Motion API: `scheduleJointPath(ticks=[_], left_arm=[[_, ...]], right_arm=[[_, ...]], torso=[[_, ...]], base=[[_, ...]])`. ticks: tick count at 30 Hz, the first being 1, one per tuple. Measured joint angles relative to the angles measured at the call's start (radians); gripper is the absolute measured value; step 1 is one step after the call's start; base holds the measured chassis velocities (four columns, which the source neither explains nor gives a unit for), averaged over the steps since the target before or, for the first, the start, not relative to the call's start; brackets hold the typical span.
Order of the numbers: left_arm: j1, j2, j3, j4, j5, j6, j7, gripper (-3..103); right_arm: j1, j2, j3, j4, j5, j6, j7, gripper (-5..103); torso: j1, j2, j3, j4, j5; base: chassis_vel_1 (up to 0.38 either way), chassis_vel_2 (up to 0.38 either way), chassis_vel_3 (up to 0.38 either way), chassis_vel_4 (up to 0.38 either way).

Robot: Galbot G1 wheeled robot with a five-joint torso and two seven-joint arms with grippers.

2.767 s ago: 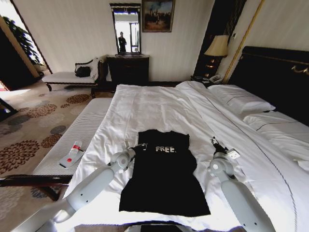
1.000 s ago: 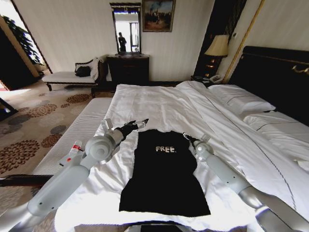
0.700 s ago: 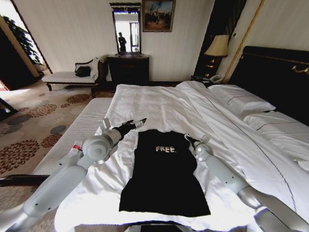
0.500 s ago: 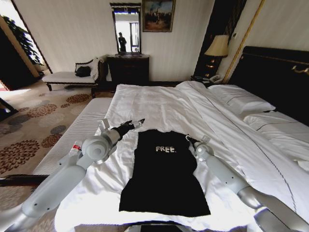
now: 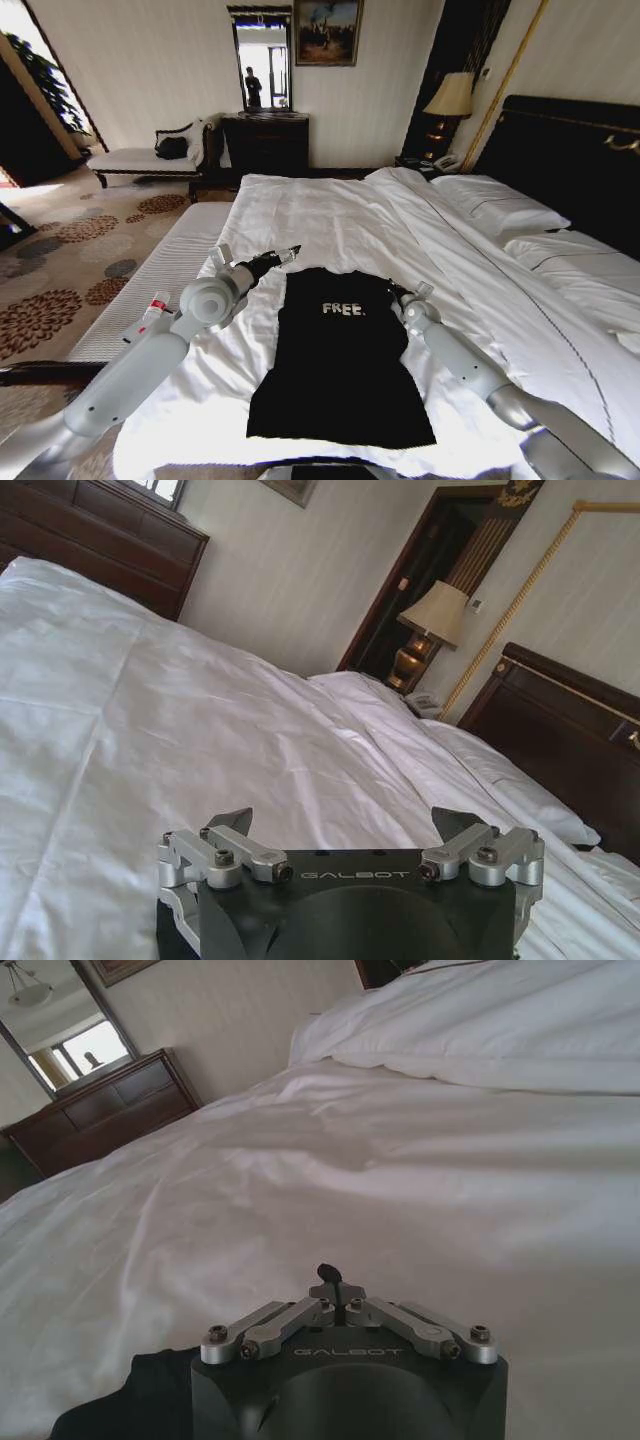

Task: Fold the clothes on the bed.

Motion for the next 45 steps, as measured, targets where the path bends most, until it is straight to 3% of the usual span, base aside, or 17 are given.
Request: scheduleJointPath(ticks=[3, 6, 7, 11, 12, 17, 23, 33, 37, 41, 43, 45], left_arm=[[-0.033, -0.024, 0.024, 0.078, 0.0, -0.001, 0.006, 100], [-0.103, -0.073, 0.086, 0.278, 0.035, 0.001, 0.06, 100], [-0.103, -0.073, 0.086, 0.278, 0.035, 0.001, 0.06, 100], [-0.204, -0.17, 0.181, 0.563, 0.126, -0.008, 0.167, 100], [-0.204, -0.17, 0.181, 0.563, 0.126, -0.008, 0.167, 100], [-0.267, -0.278, 0.219, 0.836, 0.171, -0.042, 0.296, 100], [-0.267, -0.334, 0.226, 0.936, 0.235, -0.052, 0.36, 100], [-0.226, -0.394, 0.223, 0.999, 0.314, -0.062, 0.409, 102], [-0.219, -0.411, 0.213, 1.027, 0.328, -0.066, 0.451, 97], [-0.208, -0.424, 0.211, 1.044, 0.34, -0.074, 0.485, 78], [-0.207, -0.425, 0.211, 1.048, 0.342, -0.077, 0.491, 78], [-0.204, -0.425, 0.208, 1.053, 0.342, -0.084, 0.501, 66]], right_arm=[[-0.004, 0.002, 0.028, 0.025, -0.001, 0.022, -0.003, 0], [-0.016, -0.006, 0.054, 0.072, -0.001, 0.031, -0.001, 0], [-0.016, -0.006, 0.054, 0.072, -0.001, 0.031, -0.001, 0], [-0.043, -0.009, 0.075, 0.106, -0.025, 0.036, 0.013, 0], [-0.043, -0.009, 0.075, 0.106, -0.025, 0.036, 0.013, 0], [-0.078, -0.007, 0.099, 0.126, -0.059, 0.038, 0.015, 0], [-0.089, -0.013, 0.103, 0.132, -0.071, 0.038, 0.015, 0], [-0.093, -0.015, 0.107, 0.135, -0.085, 0.035, 0.018, 0], [-0.094, -0.018, 0.107, 0.137, -0.091, 0.034, 0.018, 0], [-0.095, -0.019, 0.106, 0.137, -0.094, 0.033, 0.022, 0], [-0.095, -0.019, 0.106, 0.137, -0.094, 0.033, 0.023, 0], [-0.084, -0.02, 0.087, 0.134, -0.091, 0.037, 0.026, 0]], torso=[[0.0, 0.0, 0.0, 0.0, 0.0], [0.0, 0.0, 0.0, -0.0003, -0.0001], [0.0, 0.0, 0.0, -0.0003, -0.0001], [0.0, 0.0, 0.0, -0.0003, -0.0001], [0.0, 0.0, 0.0, -0.0003, -0.0001], [0.0, 0.0, 0.0, -0.0003, 0.0001], [0.0, 0.0, 0.0, 0.0002, 0.0001], [0.0, 0.0, 0.0, -0.0001, 0.0001], [0.0, 0.0, 0.0, 0.0002, 0.0], [0.0, 0.0, 0.0, -0.0003, 0.0001], [0.0, 0.0, 0.0, -0.0003, 0.0001], [0.0, 0.0, 0.0, -0.0005, -0.0001]], base=[[0.0, 0.0, 0.0, 0.0], [0.0, 0.0, 0.0, 0.0], [0.0, 0.0, 0.0, 0.0], [0.0, 0.0, 0.0, 0.0], [0.0, 0.0, 0.0, 0.0], [0.0, 0.0, 0.0, 0.0], [0.0, 0.0, 0.0, 0.0], [0.0, 0.0, 0.0, 0.0], [0.0, 0.0, 0.0, 0.0], [0.0, 0.0, 0.0, 0.0], [0.0, 0.0, 0.0, 0.0], [0.0, 0.0, 0.0, 0.0]])
